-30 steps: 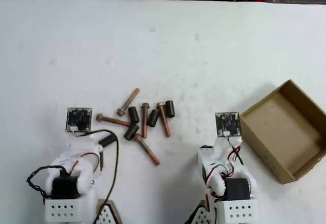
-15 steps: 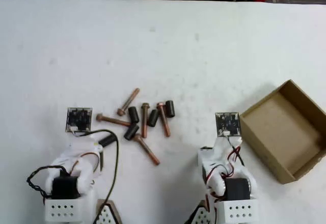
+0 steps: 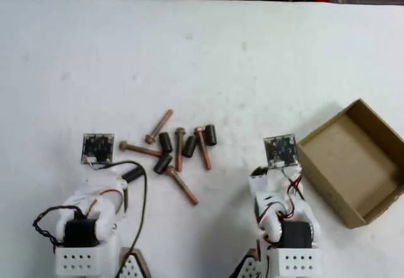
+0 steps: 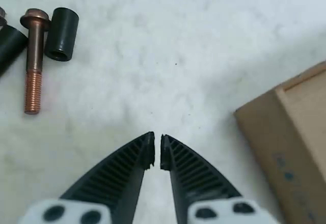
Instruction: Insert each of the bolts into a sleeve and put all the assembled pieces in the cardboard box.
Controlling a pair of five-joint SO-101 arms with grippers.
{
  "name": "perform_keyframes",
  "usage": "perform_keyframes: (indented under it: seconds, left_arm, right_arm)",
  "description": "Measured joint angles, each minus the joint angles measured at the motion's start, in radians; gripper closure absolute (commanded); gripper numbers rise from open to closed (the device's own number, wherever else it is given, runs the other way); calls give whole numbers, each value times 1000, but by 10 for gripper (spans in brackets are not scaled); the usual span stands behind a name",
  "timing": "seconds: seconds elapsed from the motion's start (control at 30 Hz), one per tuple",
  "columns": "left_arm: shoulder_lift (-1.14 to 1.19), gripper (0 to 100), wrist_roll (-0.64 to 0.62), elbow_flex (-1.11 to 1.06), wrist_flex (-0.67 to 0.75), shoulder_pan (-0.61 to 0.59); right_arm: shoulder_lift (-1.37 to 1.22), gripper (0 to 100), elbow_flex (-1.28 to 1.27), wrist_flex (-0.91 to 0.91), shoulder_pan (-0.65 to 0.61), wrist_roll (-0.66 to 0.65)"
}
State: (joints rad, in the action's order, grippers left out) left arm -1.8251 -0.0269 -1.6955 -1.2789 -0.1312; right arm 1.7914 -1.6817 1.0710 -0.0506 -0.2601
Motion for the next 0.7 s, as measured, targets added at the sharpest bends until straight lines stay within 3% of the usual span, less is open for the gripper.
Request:
perform_keyframes:
  seconds: [0.17,0.5,0.7]
  left_arm:
    - [0,977,0,0,0,0]
    - [0,977,0,0,0,0]
    - [0,977,0,0,0,0]
  right_arm:
    - [0,981,0,-52,51,-170]
    - [0,981,17,-51,80,-195]
    - [0,980,218,106,83,-195]
